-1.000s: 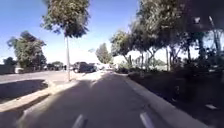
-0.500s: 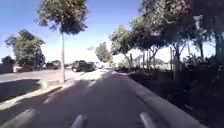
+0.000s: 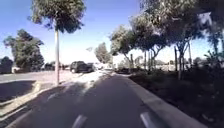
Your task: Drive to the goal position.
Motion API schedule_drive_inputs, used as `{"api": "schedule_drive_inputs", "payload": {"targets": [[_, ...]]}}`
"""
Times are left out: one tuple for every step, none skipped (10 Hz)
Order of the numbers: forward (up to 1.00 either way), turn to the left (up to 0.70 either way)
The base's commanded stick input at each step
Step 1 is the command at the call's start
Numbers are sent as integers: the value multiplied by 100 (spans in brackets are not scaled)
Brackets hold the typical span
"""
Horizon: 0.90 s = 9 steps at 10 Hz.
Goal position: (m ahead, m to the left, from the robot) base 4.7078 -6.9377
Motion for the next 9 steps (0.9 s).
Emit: {"api": "schedule_drive_inputs", "payload": {"targets": [[98,0],[98,0],[98,0],[98,0],[98,0],[98,0],[98,0],[98,0],[98,0]]}}
